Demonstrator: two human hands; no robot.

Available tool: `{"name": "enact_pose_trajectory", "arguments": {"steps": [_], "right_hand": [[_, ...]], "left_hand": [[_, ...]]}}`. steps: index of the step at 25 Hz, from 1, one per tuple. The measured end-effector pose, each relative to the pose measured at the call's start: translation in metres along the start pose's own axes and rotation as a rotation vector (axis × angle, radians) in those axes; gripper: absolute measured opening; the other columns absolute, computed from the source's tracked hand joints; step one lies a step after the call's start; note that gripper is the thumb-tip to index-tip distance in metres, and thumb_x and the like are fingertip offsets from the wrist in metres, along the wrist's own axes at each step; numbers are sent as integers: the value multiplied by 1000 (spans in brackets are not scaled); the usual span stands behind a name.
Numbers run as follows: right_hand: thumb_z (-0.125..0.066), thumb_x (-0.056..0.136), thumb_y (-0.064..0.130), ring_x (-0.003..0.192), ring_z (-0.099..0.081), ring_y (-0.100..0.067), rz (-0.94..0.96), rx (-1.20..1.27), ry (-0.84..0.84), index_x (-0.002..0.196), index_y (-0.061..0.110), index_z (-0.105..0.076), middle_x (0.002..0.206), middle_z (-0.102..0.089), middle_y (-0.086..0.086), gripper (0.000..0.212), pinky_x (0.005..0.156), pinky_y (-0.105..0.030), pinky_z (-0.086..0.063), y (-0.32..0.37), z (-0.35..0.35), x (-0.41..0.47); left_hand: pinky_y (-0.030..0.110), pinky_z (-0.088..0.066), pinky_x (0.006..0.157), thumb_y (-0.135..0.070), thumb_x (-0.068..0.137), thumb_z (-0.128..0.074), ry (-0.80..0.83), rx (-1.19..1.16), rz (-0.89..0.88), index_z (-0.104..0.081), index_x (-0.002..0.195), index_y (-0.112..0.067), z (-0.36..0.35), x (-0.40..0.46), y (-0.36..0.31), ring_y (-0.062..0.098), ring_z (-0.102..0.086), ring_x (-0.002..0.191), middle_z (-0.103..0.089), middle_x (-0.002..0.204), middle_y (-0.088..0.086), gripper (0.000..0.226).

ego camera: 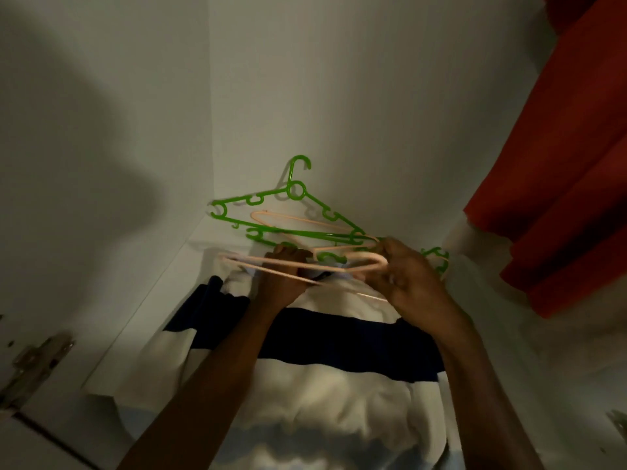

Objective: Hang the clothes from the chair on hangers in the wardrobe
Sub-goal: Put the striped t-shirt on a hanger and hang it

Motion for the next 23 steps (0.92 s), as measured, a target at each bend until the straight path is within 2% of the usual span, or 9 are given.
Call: {"name": "enact_pose_trajectory", "arguments": {"steps": [1, 4, 7, 9, 13, 16, 18, 21, 23], "right_hand": [[-76, 83, 26, 82, -65, -21, 44, 121, 17, 88, 27, -71, 91, -65, 5, 7, 69, -36, -52, -6, -1, 14], [-70, 74, -6, 91, -71, -23, 36, 301, 215, 104, 19, -73, 107, -72, 4, 39, 75, -29, -57, -15, -15, 40], [-62, 62, -6, 100, -71, -19, -9, 314, 458, 121, 18, -66, 111, -71, 0, 63, 83, -38, -61, -12, -67, 30], [-65, 62, -5, 108, -68, -13, 17, 248, 539, 129, 25, -63, 117, -70, 2, 73, 90, -38, -59, -12, -106, 5], [-63, 61, 4, 122, -58, -4, 28, 269, 386, 128, 21, -68, 131, -65, 9, 70, 104, -26, -48, -24, -134, -38], [-61, 61, -1, 120, -59, -5, 96, 293, 210, 124, 26, -70, 126, -67, 18, 69, 100, -39, -50, -28, -120, -59], [-66, 61, 3, 115, -58, -2, 182, 235, 256, 122, 33, -70, 120, -67, 21, 68, 98, -40, -46, -26, -107, -73], [-72, 74, 18, 128, -39, 10, 298, 0, 451, 147, 48, -45, 134, -54, 24, 83, 109, -29, -35, -28, -107, -99], [-66, 92, 25, 127, -39, 7, 386, -138, 390, 154, 49, -31, 134, -48, 22, 75, 109, -22, -31, -32, -117, -117]], "left_hand": [[43, -49, 71, -42, 89, -60, 28, 41, -8, -72, 90, -23, -1, -1, -2, 34, -61, 93, -69, 90, 4, 23], [43, -48, 73, -49, 85, -51, 148, 118, 75, -74, 82, -23, 1, 6, -4, 36, -63, 92, -69, 86, 6, 35], [50, -47, 91, -64, 77, -34, 136, 34, 63, -76, 96, -8, 26, 6, -29, 42, -61, 110, -70, 103, 19, 72], [46, -37, 106, -55, 68, -32, 197, 78, 61, -68, 117, 12, 34, 11, -39, 46, -51, 128, -61, 126, 32, 91], [41, -50, 75, -38, 69, -42, 63, -77, 169, -79, 85, -15, 6, 7, -15, 38, -66, 87, -71, 80, 8, 47], [41, -54, 69, -33, 72, -56, 110, -168, 146, -82, 88, -26, 2, 10, -6, 30, -66, 77, -72, 77, 0, 31], [39, -54, 70, -40, 77, -61, 66, -214, 85, -83, 88, -27, 2, 11, -3, 24, -67, 76, -73, 76, -1, 28], [30, -52, 72, -47, 81, -73, 13, -359, 69, -82, 84, -24, 5, 13, 0, 12, -65, 73, -73, 75, -5, 25], [17, -45, 71, -45, 77, -84, -5, -397, 78, -81, 78, -22, 10, 13, -2, 2, -60, 74, -68, 72, -12, 24]]}}
Point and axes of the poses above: each hand's wrist, its own x-axis towards the middle knuckle, its own z-axis out of the back of the hand, y = z × x, the point moved 1 cm from there along x, towards the middle knuckle
